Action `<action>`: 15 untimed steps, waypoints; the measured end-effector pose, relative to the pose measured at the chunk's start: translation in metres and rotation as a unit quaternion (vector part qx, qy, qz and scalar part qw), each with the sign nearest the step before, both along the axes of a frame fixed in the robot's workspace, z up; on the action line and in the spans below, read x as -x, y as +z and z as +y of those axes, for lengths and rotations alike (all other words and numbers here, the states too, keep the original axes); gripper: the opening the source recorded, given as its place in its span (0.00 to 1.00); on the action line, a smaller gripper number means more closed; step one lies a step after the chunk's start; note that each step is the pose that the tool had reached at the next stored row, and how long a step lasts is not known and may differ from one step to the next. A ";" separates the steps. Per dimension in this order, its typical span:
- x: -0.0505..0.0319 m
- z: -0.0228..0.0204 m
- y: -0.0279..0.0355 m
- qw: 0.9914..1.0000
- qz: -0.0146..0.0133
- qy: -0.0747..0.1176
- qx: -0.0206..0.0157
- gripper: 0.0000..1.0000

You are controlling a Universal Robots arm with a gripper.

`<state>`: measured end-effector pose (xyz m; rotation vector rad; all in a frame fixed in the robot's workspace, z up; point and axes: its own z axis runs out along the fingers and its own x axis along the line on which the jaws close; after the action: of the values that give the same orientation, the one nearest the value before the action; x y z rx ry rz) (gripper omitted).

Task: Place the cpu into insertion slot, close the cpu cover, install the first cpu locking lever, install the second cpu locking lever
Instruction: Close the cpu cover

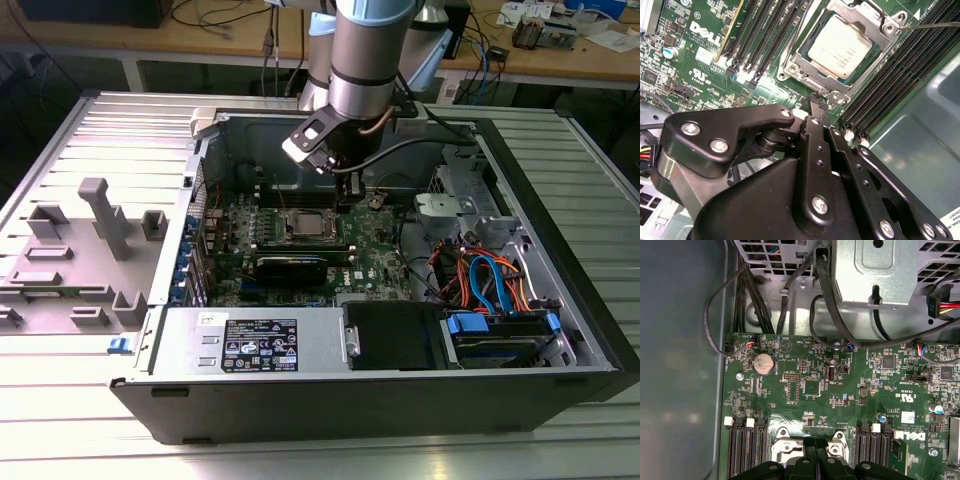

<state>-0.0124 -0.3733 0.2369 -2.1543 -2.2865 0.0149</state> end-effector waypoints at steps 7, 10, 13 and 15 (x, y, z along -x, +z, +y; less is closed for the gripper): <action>0.0078 0.0000 -0.0019 1.000 0.000 0.000 0.000 0.11; 0.0137 0.0000 -0.0027 1.000 0.000 0.000 0.000 0.11; 0.0174 0.0000 -0.0033 1.000 0.000 0.000 0.000 0.11; 0.0179 0.0000 -0.0035 1.000 0.000 0.000 0.000 0.11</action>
<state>-0.0303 -0.3733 0.2334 -2.1542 -2.2867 0.0149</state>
